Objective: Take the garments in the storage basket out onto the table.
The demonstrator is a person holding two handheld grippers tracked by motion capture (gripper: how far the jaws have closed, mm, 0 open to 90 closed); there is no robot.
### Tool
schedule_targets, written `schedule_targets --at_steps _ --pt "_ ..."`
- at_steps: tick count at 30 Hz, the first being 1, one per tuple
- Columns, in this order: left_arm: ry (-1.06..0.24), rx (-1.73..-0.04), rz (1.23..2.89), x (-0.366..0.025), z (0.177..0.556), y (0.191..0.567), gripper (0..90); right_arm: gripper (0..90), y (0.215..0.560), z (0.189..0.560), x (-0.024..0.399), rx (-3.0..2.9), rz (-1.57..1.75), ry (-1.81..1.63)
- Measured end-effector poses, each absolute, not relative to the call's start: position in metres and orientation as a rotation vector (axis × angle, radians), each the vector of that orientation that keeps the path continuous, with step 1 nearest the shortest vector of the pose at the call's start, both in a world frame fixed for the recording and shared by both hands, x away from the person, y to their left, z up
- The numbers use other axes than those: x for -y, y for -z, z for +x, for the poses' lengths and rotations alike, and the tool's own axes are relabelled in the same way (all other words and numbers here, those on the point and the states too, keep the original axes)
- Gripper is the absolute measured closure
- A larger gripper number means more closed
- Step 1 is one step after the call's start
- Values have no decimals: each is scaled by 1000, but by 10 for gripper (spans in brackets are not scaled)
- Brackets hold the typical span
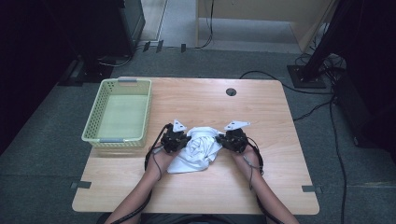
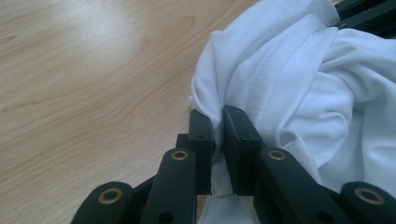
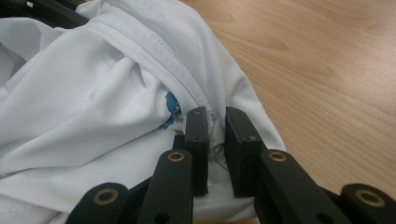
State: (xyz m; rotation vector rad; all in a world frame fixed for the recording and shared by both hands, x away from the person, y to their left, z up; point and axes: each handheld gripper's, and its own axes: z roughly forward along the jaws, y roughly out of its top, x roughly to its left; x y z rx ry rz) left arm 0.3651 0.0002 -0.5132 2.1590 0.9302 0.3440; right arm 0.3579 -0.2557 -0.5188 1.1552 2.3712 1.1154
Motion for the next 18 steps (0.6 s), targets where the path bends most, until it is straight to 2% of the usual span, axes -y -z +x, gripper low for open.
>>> schedule_targets --at_steps 18 --pt "-292 -861 2199 2 318 513 827 811 518 317 269 -2417 1128 -1121"
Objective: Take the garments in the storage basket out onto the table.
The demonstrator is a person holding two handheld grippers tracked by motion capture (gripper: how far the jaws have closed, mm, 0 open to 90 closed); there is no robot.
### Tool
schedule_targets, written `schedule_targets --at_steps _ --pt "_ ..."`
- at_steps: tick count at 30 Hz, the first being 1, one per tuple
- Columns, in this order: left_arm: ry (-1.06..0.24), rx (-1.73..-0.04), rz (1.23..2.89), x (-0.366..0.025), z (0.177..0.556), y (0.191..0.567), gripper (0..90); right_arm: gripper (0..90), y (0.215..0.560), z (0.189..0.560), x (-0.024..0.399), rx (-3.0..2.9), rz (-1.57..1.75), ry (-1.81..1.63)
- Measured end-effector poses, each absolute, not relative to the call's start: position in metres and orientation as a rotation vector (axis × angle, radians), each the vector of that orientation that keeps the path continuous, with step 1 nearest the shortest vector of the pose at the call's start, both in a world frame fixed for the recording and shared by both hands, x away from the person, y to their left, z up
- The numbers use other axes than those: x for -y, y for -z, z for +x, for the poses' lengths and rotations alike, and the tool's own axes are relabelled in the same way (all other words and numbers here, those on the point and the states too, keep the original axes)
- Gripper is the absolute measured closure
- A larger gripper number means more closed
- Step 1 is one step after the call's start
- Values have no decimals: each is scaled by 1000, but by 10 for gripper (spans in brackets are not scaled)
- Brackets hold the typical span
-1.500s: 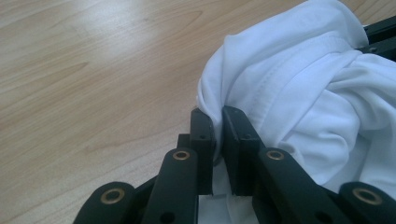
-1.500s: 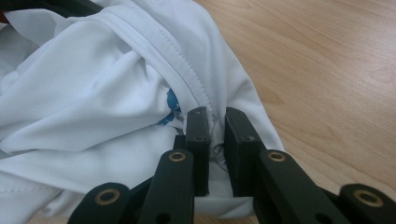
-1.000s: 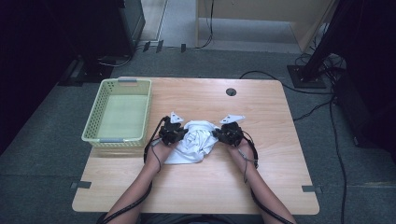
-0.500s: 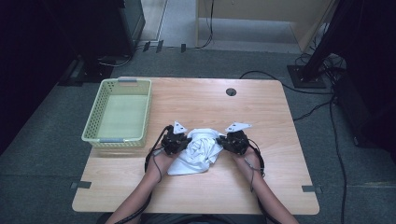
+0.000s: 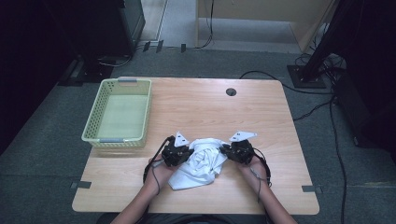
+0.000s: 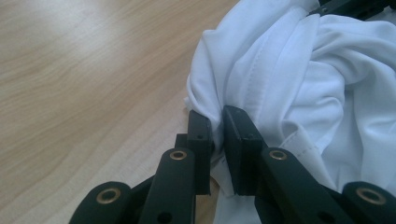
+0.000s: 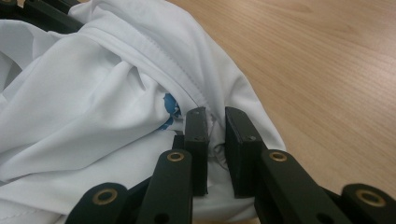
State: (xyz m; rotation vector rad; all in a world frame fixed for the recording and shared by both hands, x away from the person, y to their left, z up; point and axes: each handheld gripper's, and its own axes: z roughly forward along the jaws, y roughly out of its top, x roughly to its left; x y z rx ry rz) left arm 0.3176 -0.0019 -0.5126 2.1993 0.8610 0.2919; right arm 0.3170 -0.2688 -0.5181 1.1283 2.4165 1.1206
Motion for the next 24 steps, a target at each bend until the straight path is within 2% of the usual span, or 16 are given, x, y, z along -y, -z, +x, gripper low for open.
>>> schedule_targets --at_steps 15,24 --pt "-261 -848 2167 -3 307 510 865 822 515 309 271 -2449 1171 -1134" --pt "-263 -838 2095 -14 324 475 868 823 479 310 277 -2378 1123 -1212"
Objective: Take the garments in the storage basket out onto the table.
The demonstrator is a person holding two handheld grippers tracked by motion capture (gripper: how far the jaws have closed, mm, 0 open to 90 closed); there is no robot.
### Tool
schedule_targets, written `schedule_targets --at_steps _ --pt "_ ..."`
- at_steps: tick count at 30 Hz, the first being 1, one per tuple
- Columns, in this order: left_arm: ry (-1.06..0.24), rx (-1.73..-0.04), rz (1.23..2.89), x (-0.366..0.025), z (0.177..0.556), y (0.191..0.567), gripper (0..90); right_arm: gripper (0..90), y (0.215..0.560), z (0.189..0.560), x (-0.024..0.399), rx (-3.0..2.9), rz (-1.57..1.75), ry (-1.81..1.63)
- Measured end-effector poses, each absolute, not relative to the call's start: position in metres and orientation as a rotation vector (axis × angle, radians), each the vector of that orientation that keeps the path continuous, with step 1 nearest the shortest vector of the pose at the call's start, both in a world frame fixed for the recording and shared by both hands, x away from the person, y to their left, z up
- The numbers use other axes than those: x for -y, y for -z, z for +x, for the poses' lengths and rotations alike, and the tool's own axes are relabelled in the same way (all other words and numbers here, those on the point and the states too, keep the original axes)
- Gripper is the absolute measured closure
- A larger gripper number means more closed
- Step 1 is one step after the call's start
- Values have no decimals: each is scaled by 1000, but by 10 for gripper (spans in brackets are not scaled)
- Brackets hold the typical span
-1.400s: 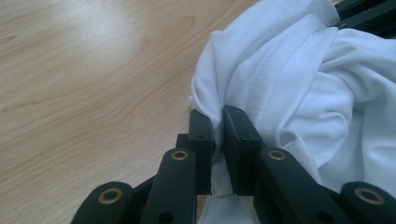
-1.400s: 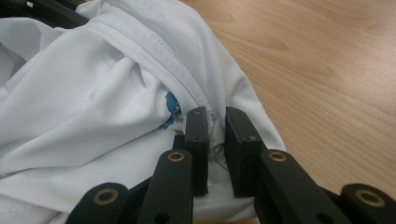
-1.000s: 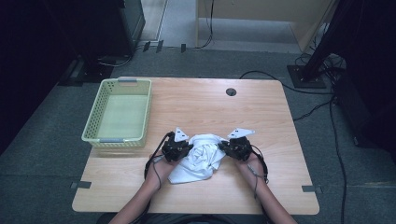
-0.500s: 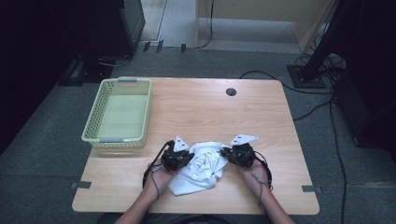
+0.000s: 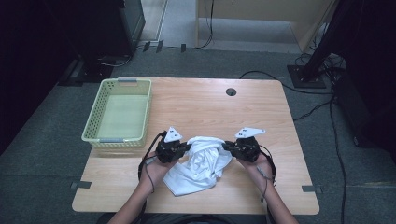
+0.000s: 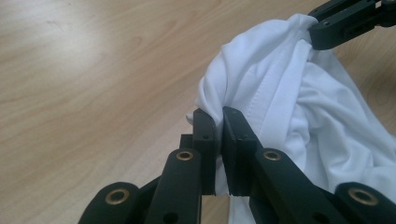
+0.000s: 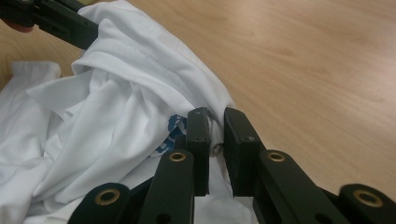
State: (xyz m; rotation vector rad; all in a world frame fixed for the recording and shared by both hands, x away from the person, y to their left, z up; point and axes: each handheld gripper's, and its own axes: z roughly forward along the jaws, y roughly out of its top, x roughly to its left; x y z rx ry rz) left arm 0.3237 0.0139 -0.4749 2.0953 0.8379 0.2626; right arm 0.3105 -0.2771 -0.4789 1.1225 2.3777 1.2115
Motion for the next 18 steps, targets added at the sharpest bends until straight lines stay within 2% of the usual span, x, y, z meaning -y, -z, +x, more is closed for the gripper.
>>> schedule_targets --at_steps 9,18 --pt "-246 -872 2089 -17 354 458 865 822 459 333 277 -2332 1126 -1246" --pt "-265 -896 2119 -14 378 460 861 822 466 355 278 -2312 1191 -1228"
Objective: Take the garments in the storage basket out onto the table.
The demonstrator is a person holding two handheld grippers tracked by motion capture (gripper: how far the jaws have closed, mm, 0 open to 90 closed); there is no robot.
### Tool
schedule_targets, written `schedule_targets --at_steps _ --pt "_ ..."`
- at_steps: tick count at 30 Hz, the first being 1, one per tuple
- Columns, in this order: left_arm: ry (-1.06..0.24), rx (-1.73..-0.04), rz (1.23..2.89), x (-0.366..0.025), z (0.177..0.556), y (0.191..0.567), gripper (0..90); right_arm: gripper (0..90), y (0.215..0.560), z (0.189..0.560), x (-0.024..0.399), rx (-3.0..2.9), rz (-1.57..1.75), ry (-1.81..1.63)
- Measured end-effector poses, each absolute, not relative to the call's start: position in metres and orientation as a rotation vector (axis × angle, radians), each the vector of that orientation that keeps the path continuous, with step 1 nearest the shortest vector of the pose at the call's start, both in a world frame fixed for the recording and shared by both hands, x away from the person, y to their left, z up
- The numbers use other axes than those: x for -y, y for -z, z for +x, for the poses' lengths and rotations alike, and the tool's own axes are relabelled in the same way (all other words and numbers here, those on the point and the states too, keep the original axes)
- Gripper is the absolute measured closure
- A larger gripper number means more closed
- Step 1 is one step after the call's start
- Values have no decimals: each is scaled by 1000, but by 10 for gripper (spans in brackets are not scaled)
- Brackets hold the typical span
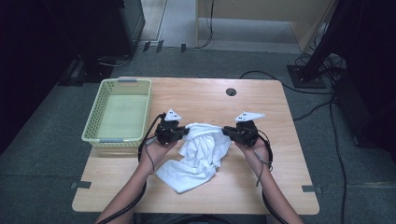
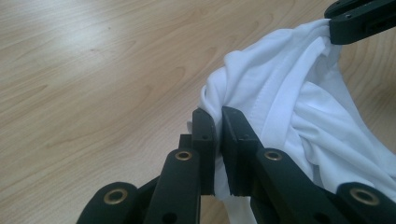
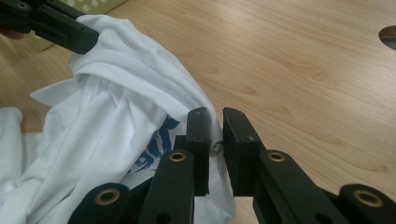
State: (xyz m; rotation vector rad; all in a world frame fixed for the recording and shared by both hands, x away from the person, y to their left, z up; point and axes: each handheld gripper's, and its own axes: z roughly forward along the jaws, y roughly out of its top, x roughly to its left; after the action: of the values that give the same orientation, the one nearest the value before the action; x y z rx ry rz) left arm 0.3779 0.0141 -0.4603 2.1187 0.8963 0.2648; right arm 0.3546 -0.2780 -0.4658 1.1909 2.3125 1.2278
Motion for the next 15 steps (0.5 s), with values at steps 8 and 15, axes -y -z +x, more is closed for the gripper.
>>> schedule_targets --at_steps 8,15 --pt "-257 -939 2122 -13 399 467 852 818 474 368 278 -2294 1226 -1214" --pt "-252 -990 2102 -17 407 475 761 699 479 374 283 -2241 1284 -1232"
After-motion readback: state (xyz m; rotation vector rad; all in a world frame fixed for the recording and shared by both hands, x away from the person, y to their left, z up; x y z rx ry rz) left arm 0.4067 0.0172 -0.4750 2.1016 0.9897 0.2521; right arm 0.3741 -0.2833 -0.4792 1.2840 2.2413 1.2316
